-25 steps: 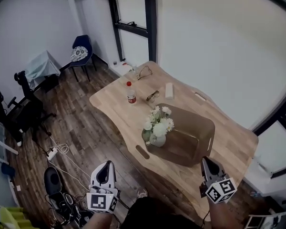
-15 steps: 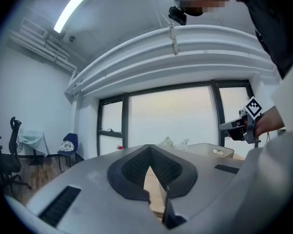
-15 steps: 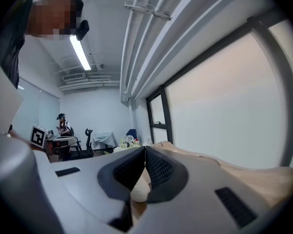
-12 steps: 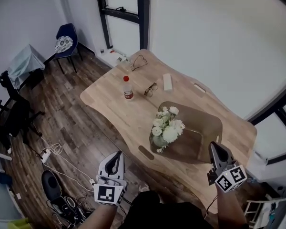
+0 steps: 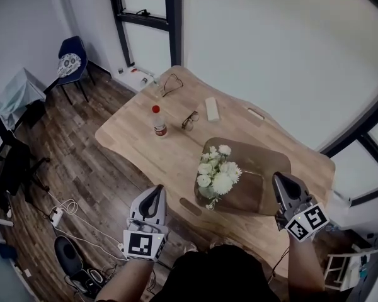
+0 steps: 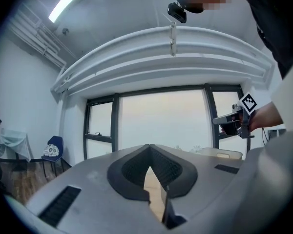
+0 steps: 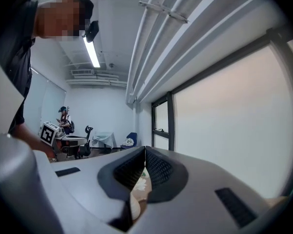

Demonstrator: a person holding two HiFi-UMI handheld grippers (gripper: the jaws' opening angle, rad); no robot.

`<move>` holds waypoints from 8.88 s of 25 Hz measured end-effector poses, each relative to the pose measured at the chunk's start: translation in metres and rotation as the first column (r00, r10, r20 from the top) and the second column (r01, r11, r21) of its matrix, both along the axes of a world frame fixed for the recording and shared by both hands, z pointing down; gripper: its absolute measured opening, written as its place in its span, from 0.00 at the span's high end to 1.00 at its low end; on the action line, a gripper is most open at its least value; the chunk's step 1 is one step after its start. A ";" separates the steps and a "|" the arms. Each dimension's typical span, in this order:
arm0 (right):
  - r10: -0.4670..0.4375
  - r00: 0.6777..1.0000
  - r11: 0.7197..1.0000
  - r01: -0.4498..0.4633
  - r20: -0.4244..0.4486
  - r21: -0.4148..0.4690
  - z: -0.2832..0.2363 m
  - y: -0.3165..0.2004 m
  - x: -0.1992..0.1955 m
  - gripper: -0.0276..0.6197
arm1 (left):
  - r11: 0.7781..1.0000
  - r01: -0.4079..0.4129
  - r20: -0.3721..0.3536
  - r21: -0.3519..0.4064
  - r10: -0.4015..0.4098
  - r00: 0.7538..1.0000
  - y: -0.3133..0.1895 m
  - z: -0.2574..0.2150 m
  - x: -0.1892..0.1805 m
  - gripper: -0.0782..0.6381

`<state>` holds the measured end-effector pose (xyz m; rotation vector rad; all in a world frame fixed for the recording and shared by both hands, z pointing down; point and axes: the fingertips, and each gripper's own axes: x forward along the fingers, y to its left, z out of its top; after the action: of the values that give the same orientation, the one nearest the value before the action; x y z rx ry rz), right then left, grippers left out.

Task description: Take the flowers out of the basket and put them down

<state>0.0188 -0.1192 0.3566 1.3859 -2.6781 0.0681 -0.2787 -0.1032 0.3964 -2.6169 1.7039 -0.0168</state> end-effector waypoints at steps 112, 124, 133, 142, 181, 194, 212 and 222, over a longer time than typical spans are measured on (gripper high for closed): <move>-0.348 0.934 0.929 0.332 -0.078 -0.163 0.078 -0.061 -0.066 0.59 | 0.995 -0.081 0.048 0.058 0.078 0.996 -0.058 -0.042 0.056 0.88; -0.199 0.976 0.975 0.188 -0.092 -0.114 0.045 -0.049 -0.015 0.59 | 0.969 -0.241 0.013 0.047 0.241 0.970 -0.080 -0.043 0.106 0.88; -0.080 0.989 0.995 0.073 -0.122 -0.063 0.016 -0.041 0.019 0.59 | 0.939 -0.335 -0.002 0.071 0.336 0.942 -0.098 -0.056 0.139 0.88; 0.019 0.993 1.000 -0.022 -0.120 -0.017 -0.006 -0.028 0.065 0.59 | 0.905 -0.414 0.000 0.095 0.416 0.910 -0.101 -0.061 0.189 0.88; 0.403 0.910 0.914 -0.406 -0.092 -0.019 0.041 0.075 0.254 0.60 | 0.761 -0.647 0.063 0.047 0.644 0.763 -0.066 -0.033 0.370 0.88; 0.452 0.887 0.885 -0.459 -0.090 -0.075 0.099 0.079 0.284 0.60 | 0.785 -0.619 0.075 -0.017 0.619 0.782 -0.075 -0.003 0.376 0.88; 0.497 0.866 0.860 -0.501 -0.061 -0.101 0.170 0.069 0.295 0.60 | 0.789 -0.610 0.093 -0.069 0.614 0.784 -0.078 0.027 0.393 0.88; 0.502 0.861 0.853 -0.508 -0.082 -0.117 0.198 0.065 0.302 0.60 | 0.786 -0.609 0.104 -0.101 0.617 0.780 -0.082 0.040 0.401 0.88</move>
<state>0.3212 -0.0544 0.5544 1.9733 -2.1480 0.2554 0.1225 -0.1854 0.4361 -3.0003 0.7475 -0.2297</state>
